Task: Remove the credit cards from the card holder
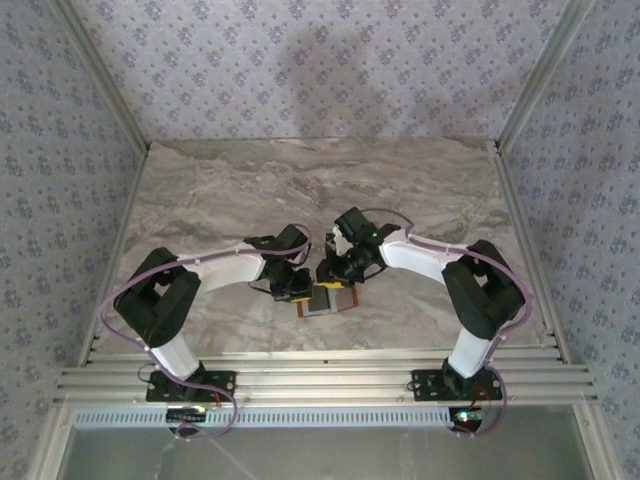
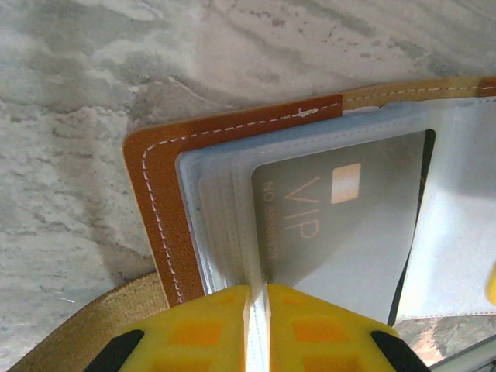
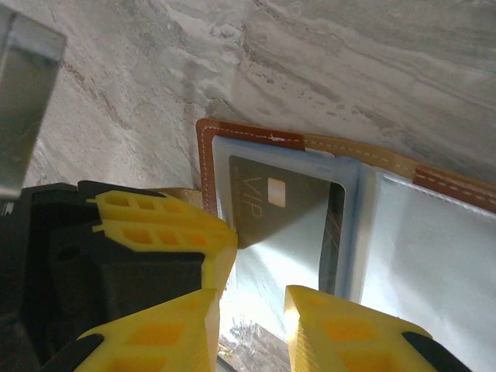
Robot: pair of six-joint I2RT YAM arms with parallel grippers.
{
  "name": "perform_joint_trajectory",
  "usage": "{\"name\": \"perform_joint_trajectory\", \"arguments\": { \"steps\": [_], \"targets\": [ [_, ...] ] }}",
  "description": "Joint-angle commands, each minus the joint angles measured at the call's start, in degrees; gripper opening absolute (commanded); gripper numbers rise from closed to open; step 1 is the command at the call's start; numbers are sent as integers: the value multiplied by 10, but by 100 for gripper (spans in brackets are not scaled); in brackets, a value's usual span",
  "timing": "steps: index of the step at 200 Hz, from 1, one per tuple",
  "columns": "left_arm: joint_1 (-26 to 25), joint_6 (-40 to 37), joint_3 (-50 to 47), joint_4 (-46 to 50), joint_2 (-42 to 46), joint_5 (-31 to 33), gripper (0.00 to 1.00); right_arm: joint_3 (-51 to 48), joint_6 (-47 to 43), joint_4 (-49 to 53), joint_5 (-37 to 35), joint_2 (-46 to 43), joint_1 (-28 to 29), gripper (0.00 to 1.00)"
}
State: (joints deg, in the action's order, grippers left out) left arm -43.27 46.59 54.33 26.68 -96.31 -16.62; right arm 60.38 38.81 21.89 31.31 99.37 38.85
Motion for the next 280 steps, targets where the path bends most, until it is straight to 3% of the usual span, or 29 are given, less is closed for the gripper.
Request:
{"name": "perform_joint_trajectory", "arguments": {
  "steps": [1,224,280],
  "targets": [
    [-4,-7,3,37,-8,37,15,-9,8,-18,28,21,-1,29],
    [-4,-12,4,38,-14,34,15,-7,-6,9,-30,33,20,30],
    [-4,-13,5,41,-9,34,16,-2,-22,54,-87,26,22,30]
  ]
}}
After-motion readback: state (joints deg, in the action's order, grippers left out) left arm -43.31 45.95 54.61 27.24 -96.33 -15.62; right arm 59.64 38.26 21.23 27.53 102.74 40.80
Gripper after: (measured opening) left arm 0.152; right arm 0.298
